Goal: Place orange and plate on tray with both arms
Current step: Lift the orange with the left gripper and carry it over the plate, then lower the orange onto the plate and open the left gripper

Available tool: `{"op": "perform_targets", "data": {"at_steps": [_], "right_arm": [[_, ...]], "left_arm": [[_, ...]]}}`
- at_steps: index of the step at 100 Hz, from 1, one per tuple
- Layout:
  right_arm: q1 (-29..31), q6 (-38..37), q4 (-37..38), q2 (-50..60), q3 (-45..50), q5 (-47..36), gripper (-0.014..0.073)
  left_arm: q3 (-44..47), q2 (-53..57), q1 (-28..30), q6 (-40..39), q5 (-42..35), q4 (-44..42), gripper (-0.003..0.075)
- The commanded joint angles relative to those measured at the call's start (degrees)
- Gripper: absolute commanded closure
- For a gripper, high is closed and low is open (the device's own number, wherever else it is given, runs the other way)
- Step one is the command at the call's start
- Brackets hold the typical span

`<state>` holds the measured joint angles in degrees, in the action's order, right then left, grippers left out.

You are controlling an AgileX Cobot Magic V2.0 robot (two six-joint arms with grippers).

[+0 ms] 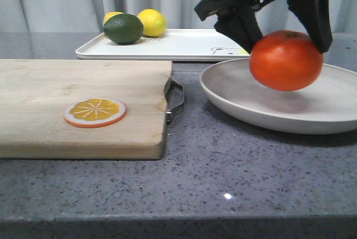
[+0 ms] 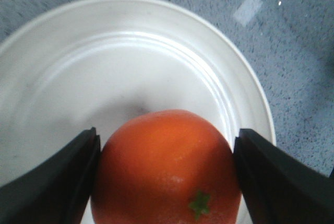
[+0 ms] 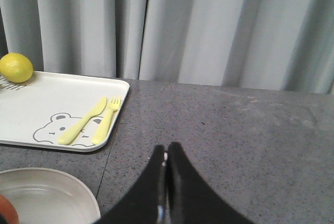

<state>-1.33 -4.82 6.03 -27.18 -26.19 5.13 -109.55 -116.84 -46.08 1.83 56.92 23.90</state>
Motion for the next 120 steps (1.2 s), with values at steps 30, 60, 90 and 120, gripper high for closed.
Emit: {"op": "perform_targets", "data": {"at_steps": [30, 60, 90, 120], "right_arm": [[0.2, 0.3, 0.2, -0.5, -2.0, -4.6, 0.0659], [0.2, 0.3, 0.2, -0.5, -2.0, -4.6, 0.0659], [0.2, 0.3, 0.2, -0.5, -2.0, -4.6, 0.0659], [0.2, 0.3, 0.2, -0.5, -2.0, -4.6, 0.0659]], "left_arm": [[-2.2, 2.4, -0.6, 3.7, -4.5, 1.1, 0.0245], [-2.2, 2.4, -0.6, 3.7, -4.2, -1.4, 0.0148], [-5.6, 2.7, -0.1, 3.8, -0.8, -1.4, 0.0156], [-4.8, 9.2, 0.1, 3.8, -0.4, -3.2, 0.0439]]}}
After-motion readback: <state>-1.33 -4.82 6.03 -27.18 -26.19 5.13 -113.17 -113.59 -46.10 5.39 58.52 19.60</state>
